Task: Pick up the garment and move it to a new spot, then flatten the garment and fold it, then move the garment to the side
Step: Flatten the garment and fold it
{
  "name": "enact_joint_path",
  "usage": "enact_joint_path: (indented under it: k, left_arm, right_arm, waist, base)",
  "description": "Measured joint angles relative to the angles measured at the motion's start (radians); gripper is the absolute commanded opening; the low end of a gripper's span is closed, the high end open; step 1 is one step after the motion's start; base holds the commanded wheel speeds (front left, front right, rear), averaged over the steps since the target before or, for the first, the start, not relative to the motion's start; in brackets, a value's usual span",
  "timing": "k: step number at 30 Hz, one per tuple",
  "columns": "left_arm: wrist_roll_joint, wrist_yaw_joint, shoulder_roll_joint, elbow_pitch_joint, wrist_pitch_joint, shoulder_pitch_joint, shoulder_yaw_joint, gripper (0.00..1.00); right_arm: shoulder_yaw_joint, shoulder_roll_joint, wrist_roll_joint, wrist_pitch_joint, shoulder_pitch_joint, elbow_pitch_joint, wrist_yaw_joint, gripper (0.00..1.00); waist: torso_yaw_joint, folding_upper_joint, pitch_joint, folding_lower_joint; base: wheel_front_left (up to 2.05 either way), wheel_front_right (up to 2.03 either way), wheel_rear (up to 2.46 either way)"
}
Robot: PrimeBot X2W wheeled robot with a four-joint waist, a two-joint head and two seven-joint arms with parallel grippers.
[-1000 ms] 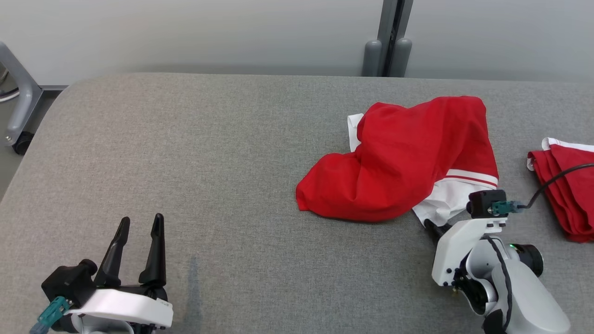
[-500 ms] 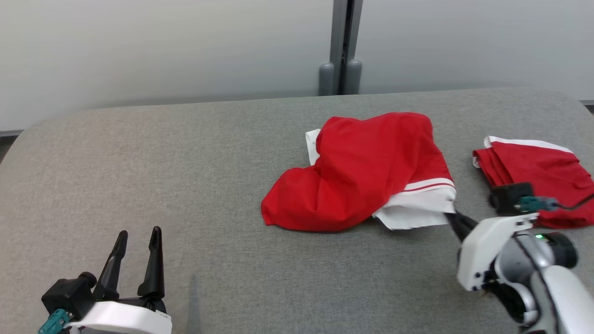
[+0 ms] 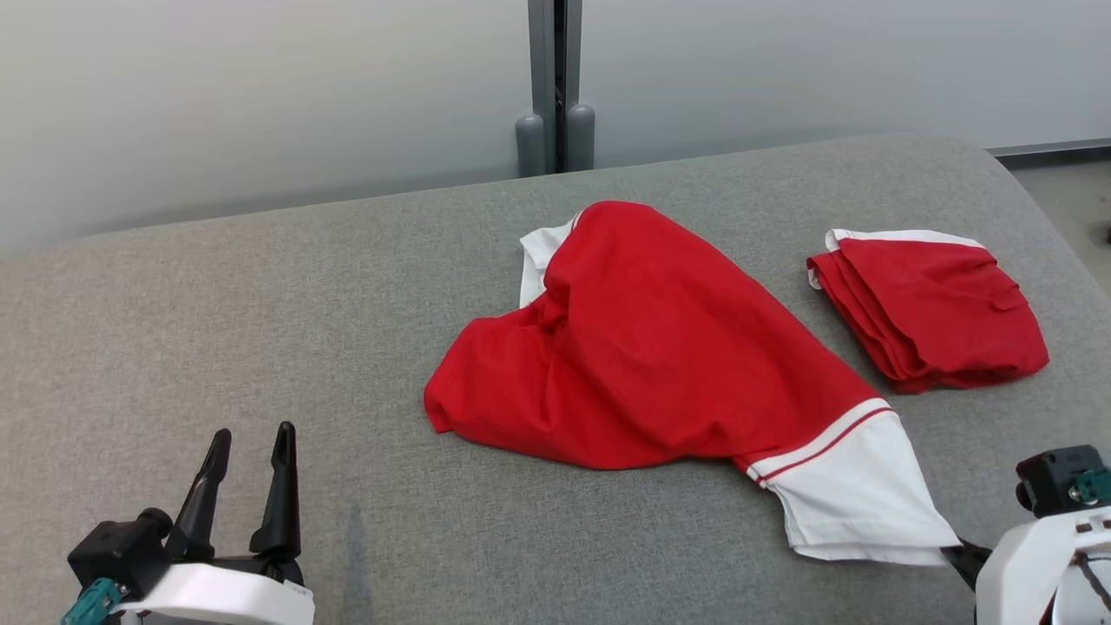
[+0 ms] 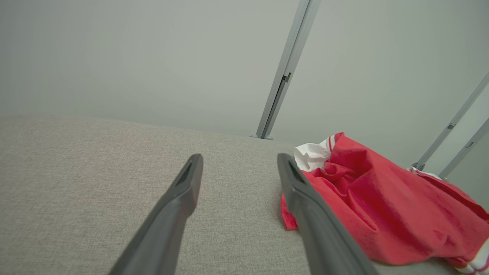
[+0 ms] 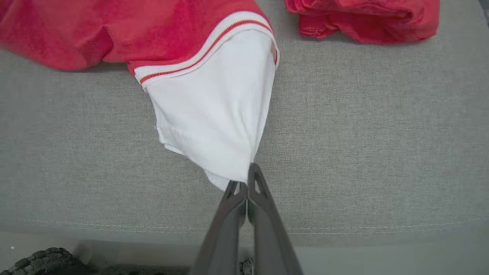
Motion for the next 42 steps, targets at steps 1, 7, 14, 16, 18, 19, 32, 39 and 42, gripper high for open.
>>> enact_joint_path:
  k: [1, 7, 14, 16, 18, 19, 32, 39, 42]
  left_arm:
    - [0.000, 0.000, 0.000, 0.000, 0.000, 0.000, 0.000, 1.00]
    - [-0.007, -0.005, 0.009, 0.007, 0.006, -0.016, -0.007, 1.00]
    - [-0.010, -0.008, 0.016, 0.022, 0.016, -0.021, -0.021, 1.00]
    - [-0.010, -0.008, 0.018, 0.026, 0.020, -0.021, -0.025, 1.00]
    - [-0.010, -0.008, 0.021, 0.029, 0.028, -0.021, -0.030, 1.00]
    - [-0.010, -0.008, 0.020, 0.030, 0.029, -0.021, -0.032, 1.00]
    - [-0.045, -0.036, 0.067, 0.136, 0.352, -0.150, -0.235, 1.00]
    - [-0.150, -0.042, 0.141, 0.191, 0.502, -0.325, -0.394, 1.00]
    - [-0.176, -0.042, 0.179, 0.227, 0.514, -0.383, -0.444, 1.00]
  right_arm:
    - [0.000, 0.000, 0.000, 0.000, 0.000, 0.000, 0.000, 0.00]
    - [-0.008, 0.031, -0.058, 0.007, 0.012, 0.085, 0.000, 1.00]
    - [-0.040, 0.068, -0.008, -0.018, -0.027, 0.022, 0.000, 1.00]
    - [-0.064, 0.075, 0.020, -0.065, -0.061, -0.041, 0.000, 1.00]
    - [-0.080, 0.074, 0.024, -0.130, -0.089, -0.093, 0.000, 1.00]
    - [-0.085, 0.075, 0.027, -0.168, -0.100, -0.107, 0.000, 1.00]
    - [-0.014, 0.141, -0.001, -0.568, -0.142, 0.016, 0.000, 1.00]
    - [0.007, 0.165, -0.018, -0.690, -0.198, 0.070, 0.000, 1.00]
    - [0.009, 0.174, -0.026, -0.732, -0.216, 0.084, 0.000, 1.00]
  waist:
    - [0.000, 0.0000, 0.000, 0.0000]
    - [0.006, 0.0000, 0.015, 0.0000]
    - [0.028, 0.0000, 0.006, 0.0000]
    - [0.032, 0.0000, -0.001, 0.0000]
    - [0.035, 0.0000, -0.008, 0.0000]
    - [0.038, 0.0000, -0.011, 0.0000]
    - [0.040, 0.0000, 0.006, 0.0000]
    - [-0.008, 0.0000, 0.058, 0.0000]
    - [-0.033, -0.0001, 0.083, 0.0000]
  base:
    - [0.00, 0.00, 0.00]
    - [0.00, 0.00, 0.00]
    - [0.00, 0.00, 0.00]
    - [0.00, 0.00, 0.00]
    - [0.00, 0.00, 0.00]
    - [0.00, 0.00, 0.00]
    - [0.00, 0.00, 0.00]
    - [0.00, 0.00, 0.00]
    - [0.00, 0.00, 0.00]
